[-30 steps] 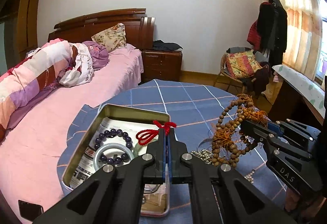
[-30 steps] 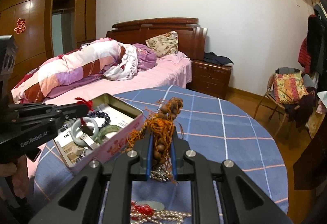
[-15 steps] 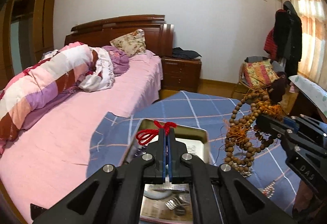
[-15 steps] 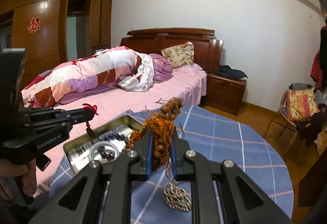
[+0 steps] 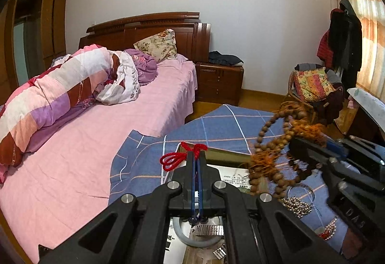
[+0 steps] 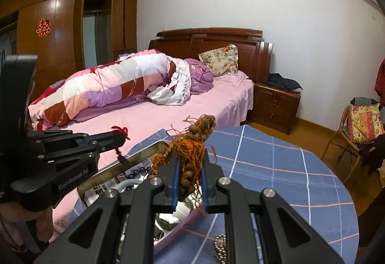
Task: Organize jewelry
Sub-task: 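Carry the wooden beads and red cord over the tin with both tools, then lower the beads and red cord into the tin and open both tools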
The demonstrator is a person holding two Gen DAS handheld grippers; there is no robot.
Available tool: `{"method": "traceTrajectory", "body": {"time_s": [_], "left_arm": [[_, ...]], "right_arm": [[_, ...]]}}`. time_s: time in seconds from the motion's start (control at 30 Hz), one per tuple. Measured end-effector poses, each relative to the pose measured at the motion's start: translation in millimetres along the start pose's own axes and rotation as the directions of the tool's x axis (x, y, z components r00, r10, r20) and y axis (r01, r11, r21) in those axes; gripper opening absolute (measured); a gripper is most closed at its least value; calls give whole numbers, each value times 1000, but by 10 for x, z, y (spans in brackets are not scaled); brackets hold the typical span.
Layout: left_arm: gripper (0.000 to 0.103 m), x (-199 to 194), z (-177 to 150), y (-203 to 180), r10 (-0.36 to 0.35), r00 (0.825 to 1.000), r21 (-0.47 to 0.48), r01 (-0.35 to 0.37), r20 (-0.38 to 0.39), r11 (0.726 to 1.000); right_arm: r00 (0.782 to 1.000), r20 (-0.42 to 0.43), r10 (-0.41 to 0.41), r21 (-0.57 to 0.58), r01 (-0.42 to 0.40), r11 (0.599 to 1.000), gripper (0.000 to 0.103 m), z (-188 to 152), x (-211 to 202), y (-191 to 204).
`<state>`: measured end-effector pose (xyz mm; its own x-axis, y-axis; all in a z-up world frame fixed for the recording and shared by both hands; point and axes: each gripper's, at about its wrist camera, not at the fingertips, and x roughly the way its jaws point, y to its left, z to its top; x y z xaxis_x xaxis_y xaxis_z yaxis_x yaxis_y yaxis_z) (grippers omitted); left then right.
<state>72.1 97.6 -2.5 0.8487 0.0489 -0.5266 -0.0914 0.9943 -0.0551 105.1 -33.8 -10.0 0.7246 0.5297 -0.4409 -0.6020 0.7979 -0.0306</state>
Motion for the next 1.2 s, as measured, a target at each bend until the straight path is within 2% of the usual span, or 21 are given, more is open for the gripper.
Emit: {"method": "traceTrajectory", "body": {"time_s": [0.33,0.53,1.1,1.2], "left_arm": [[0,175,-63,66,25,998,-11,-25,-60,1000],[0,267,-70,36,27,996,-7,-27,-84,1000],[0,463,-121,-15,25,990,7,-24,-140,1000],[1,455,-134,-40,33,989,21,-31,-144,999]], "right_arm": [[997,-73,-35,-47,32,998,17,-91,350,189],[995,-97,-35,-65,29,997,17,-141,424,229],[988,-157,-8,-36,2,999,18,-182,634,170],[986,-169,-2,-30,-4,1000,21,-197,661,172]]}}
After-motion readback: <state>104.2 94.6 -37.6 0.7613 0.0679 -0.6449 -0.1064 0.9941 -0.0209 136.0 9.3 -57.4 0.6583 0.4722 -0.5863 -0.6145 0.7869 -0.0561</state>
